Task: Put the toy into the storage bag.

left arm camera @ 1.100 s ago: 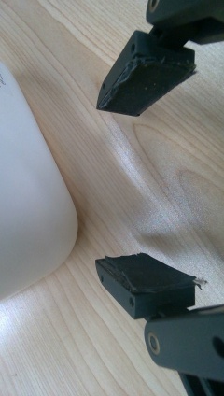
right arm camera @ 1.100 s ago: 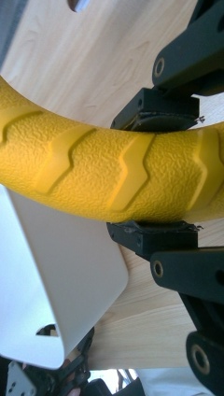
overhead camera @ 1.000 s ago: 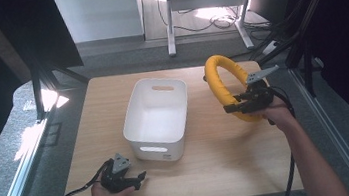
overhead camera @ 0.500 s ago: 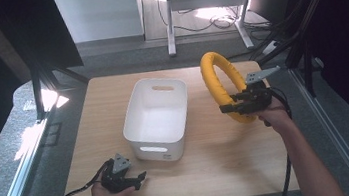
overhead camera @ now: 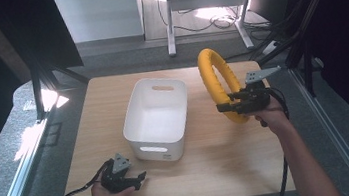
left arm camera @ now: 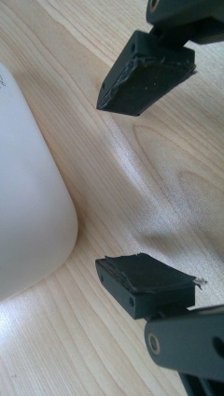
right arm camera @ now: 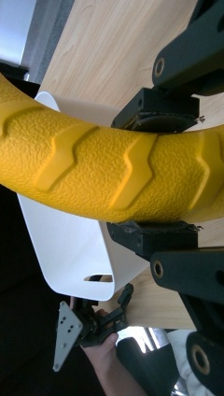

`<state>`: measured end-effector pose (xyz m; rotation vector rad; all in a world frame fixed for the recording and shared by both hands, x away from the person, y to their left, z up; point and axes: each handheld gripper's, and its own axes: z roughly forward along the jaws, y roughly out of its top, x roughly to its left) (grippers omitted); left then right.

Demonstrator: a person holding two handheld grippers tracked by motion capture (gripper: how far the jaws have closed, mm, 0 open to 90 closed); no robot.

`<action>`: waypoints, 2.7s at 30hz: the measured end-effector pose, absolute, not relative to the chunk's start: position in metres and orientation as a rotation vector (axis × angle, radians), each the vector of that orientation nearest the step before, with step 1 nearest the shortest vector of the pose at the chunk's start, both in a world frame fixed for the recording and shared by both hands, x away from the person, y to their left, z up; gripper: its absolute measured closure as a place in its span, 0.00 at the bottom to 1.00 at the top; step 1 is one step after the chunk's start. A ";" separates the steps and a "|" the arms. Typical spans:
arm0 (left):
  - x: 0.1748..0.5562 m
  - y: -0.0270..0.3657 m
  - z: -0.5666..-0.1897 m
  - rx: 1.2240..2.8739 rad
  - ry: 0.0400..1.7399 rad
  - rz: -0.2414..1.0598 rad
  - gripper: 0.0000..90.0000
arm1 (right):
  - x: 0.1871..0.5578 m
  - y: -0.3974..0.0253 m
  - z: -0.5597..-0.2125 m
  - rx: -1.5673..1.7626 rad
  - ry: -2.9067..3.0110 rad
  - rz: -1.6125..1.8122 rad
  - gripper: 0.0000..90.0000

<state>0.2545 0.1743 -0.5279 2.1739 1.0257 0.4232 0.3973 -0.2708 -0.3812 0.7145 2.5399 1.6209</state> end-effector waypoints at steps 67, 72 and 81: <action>0.255 0.173 -0.529 2.172 1.023 0.417 0.23 | 0.368 -0.217 -0.311 0.427 2.444 1.827 0.57; 0.255 0.174 -0.529 2.176 1.023 0.419 0.23 | 0.368 -0.213 -0.306 0.409 2.438 1.837 0.57; 0.255 0.175 -0.528 2.176 1.025 0.419 0.23 | 0.367 -0.204 -0.298 0.380 2.423 1.855 0.57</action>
